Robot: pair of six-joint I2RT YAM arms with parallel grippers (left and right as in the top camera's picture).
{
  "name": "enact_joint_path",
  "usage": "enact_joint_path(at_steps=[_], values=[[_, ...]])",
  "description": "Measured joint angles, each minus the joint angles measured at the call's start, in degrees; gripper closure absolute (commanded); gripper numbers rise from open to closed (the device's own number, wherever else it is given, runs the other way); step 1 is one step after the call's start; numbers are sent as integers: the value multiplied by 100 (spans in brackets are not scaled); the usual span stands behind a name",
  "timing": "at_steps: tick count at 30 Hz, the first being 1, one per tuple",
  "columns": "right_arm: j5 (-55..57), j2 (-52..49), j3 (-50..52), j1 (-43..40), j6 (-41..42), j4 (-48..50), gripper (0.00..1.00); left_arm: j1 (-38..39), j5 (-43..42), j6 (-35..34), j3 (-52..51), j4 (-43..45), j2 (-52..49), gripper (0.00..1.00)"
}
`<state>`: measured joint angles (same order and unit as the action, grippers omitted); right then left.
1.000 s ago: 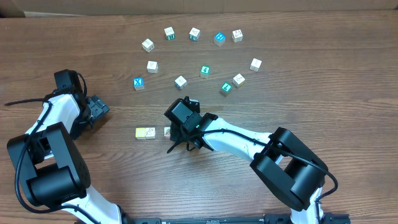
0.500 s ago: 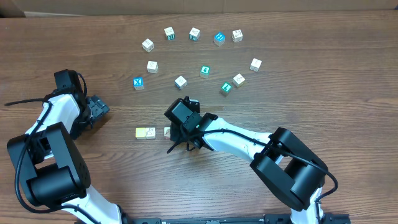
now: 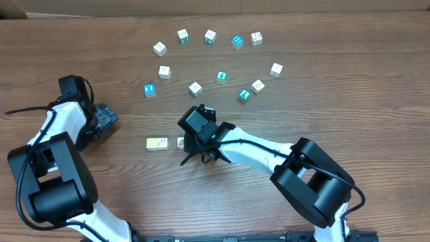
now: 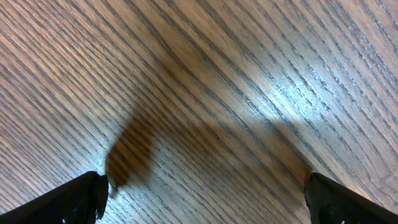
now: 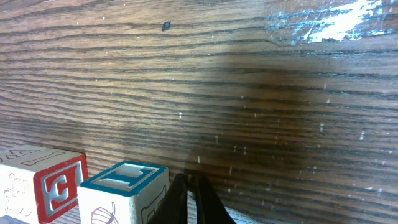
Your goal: Form a horizontal line
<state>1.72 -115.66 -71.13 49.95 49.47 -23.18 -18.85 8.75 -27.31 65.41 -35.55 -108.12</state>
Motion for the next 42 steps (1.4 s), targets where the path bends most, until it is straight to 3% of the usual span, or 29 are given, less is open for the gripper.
enact_joint_path(at_steps=[42], values=[[22,-4,4,2,2,221,96,0,0,0,0,0,0,0]])
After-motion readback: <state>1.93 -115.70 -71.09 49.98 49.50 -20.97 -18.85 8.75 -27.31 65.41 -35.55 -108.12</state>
